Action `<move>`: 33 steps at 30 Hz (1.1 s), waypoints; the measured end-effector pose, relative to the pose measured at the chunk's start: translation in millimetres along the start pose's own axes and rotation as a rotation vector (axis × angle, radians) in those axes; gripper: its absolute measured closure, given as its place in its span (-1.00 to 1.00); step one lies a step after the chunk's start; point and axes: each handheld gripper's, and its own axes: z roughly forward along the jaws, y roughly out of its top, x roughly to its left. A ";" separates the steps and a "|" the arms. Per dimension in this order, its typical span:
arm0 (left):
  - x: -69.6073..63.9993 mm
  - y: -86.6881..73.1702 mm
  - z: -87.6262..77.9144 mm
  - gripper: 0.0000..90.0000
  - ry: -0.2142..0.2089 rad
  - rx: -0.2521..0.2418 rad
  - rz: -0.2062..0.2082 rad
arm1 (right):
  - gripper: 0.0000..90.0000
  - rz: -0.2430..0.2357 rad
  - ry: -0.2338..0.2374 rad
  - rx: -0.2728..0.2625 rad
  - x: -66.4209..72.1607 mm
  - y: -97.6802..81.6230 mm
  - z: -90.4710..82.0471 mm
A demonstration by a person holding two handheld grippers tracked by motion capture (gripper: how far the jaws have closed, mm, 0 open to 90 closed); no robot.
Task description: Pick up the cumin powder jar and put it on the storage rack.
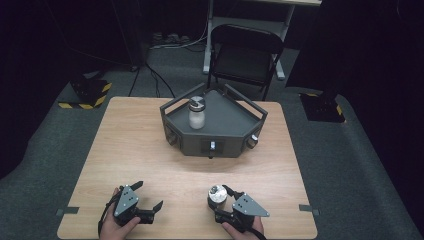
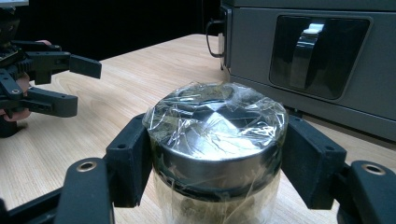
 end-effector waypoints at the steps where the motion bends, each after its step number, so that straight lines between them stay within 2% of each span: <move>1: 0.0 -0.1 0.0 -0.99 0.000 0.000 0.001 | -0.27 -0.004 -0.001 -0.001 0.2 -0.1 0.0; 8: -0.2 -0.4 -0.2 -0.99 0.001 -0.002 -0.003 | -0.25 -0.019 -0.009 -0.003 2.6 -0.1 0.0; 20: -0.4 -0.1 0.1 -0.99 0.001 -0.001 0.001 | -0.25 0.002 -0.021 -0.005 -0.2 0.5 -4.8; 27: -1.5 0.0 0.2 -0.99 0.003 -0.001 0.005 | -0.24 0.001 -0.063 -0.027 -0.5 1.7 -14.0; 33: -1.6 0.2 0.3 -0.99 0.003 0.001 0.006 | -0.24 0.009 -0.096 -0.023 -1.1 4.9 -17.4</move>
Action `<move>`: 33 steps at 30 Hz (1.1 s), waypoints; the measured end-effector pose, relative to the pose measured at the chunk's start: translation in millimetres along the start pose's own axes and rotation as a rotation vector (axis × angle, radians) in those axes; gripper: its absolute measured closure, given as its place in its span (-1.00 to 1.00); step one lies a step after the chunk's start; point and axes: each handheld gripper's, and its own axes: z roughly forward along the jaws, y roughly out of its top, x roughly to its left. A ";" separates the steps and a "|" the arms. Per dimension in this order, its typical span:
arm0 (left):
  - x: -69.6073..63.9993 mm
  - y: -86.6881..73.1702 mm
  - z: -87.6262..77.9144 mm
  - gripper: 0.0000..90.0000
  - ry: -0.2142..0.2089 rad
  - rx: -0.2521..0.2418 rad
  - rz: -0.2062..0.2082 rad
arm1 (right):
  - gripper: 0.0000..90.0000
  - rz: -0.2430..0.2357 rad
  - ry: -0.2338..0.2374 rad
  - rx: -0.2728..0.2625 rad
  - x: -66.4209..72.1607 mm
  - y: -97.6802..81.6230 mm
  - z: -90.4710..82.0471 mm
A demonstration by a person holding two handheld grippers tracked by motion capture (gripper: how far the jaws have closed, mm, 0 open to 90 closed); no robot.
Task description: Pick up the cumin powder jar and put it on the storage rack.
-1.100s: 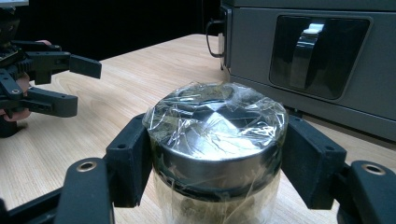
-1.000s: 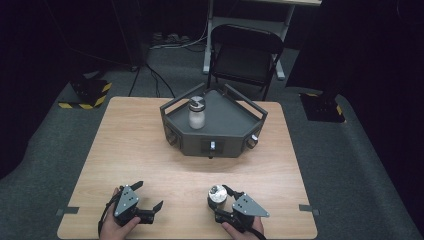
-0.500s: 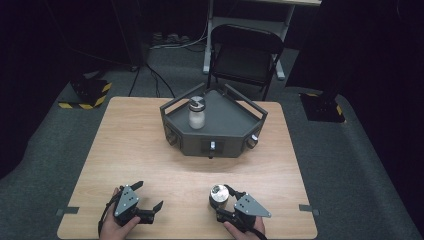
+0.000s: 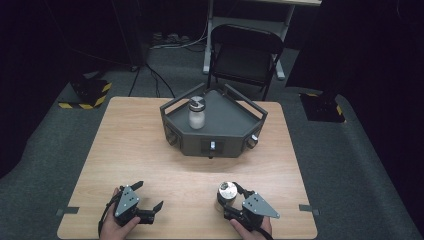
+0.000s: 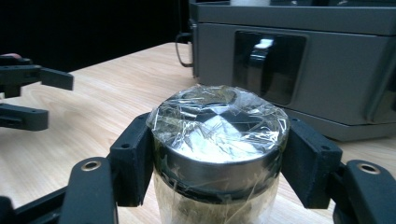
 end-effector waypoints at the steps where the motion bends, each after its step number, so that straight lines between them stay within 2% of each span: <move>1: 0.0 0.0 0.0 -0.99 0.000 0.000 0.000 | -0.24 0.000 -0.009 -0.001 -0.2 0.4 -0.7; 12: -0.8 0.5 0.2 -0.99 0.000 0.002 0.013 | -0.24 0.024 -0.041 -0.013 -6.7 7.4 -5.4; 19: -0.6 0.1 0.1 -0.99 -0.003 0.000 0.016 | -0.24 0.023 -0.056 -0.014 -12.0 20.1 -6.5; 23: -0.5 -0.1 -0.1 -0.99 -0.005 -0.001 0.014 | -0.23 -0.004 -0.069 -0.015 -13.9 30.8 -6.6; 33: -1.2 0.2 0.0 -0.99 -0.007 0.002 0.018 | -0.23 0.002 -0.088 -0.024 -20.2 50.1 -6.7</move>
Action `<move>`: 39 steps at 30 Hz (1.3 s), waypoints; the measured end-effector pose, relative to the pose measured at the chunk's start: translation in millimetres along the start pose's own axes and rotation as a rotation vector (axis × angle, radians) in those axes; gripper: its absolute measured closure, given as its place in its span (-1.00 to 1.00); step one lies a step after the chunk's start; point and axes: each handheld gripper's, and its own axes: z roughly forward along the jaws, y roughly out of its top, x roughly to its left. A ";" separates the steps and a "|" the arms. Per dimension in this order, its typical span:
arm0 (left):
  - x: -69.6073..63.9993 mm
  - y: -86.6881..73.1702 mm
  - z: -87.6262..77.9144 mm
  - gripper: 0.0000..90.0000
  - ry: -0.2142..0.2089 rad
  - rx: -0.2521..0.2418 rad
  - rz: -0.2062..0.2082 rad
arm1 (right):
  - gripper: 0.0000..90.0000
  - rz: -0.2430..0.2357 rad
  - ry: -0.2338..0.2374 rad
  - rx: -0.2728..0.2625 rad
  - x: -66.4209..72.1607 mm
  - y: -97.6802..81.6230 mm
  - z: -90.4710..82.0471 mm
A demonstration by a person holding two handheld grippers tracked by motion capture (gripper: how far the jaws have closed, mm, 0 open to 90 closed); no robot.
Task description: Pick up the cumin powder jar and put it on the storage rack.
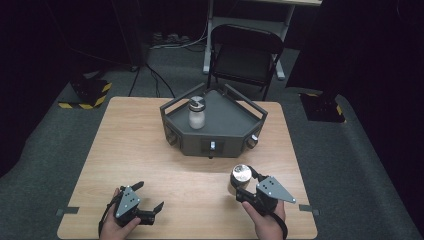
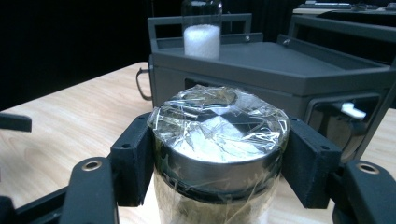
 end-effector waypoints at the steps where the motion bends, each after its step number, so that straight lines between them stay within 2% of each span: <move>1: -0.1 0.1 0.1 -0.99 0.000 0.000 0.000 | -0.23 -0.003 -0.003 -0.003 -0.7 3.2 0.5; 13: 2.4 -0.4 -0.4 -0.99 -0.008 -0.002 -0.004 | -0.23 -0.006 -0.025 -0.017 -9.4 32.4 10.6; 23: 3.5 -0.8 -0.6 -0.99 -0.014 -0.004 -0.007 | -0.23 0.027 -0.032 -0.034 -19.1 53.0 24.4; 30: 6.4 -1.0 -0.6 -0.99 -0.023 -0.004 -0.021 | -0.23 0.009 -0.051 -0.040 -18.9 65.0 33.2; 39: 5.1 1.1 0.3 -0.99 -0.025 0.007 0.001 | -0.23 0.005 -0.072 -0.043 -18.2 84.5 52.1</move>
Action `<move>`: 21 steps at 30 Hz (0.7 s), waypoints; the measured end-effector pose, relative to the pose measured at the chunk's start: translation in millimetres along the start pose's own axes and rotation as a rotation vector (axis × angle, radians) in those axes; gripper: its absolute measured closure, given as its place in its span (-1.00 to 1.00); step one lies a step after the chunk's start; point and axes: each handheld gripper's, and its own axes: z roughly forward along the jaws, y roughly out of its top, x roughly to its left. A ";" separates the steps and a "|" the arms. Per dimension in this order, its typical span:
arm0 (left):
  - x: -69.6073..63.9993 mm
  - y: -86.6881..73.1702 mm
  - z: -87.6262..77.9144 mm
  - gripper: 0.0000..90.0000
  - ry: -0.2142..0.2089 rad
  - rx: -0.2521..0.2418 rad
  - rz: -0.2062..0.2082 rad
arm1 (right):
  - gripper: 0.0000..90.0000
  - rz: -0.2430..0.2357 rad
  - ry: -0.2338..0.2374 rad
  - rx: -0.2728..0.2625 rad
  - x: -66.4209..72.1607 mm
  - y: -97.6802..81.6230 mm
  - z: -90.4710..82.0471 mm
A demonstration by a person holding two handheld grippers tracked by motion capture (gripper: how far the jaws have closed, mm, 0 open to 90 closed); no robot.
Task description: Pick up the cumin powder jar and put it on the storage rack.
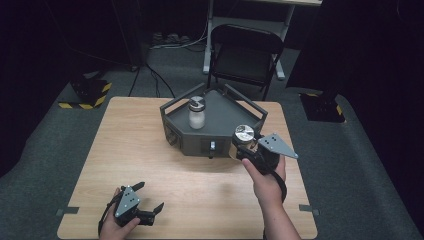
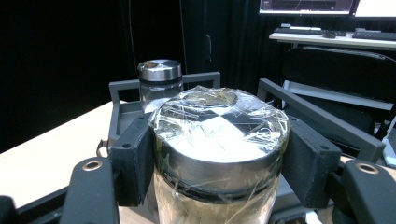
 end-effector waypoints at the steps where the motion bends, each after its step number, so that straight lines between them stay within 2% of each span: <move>1: 0.4 0.8 0.3 -0.99 -0.001 0.004 -0.005 | -0.23 -0.002 0.000 0.000 0.1 1.1 1.4; 11: 1.7 -0.1 0.2 -0.99 -0.009 0.000 -0.002 | -0.23 -0.017 -0.026 -0.007 3.3 13.5 19.8; 21: 2.3 -0.5 -0.1 -0.99 -0.013 -0.003 0.000 | -0.23 -0.013 -0.045 -0.002 0.2 24.1 39.9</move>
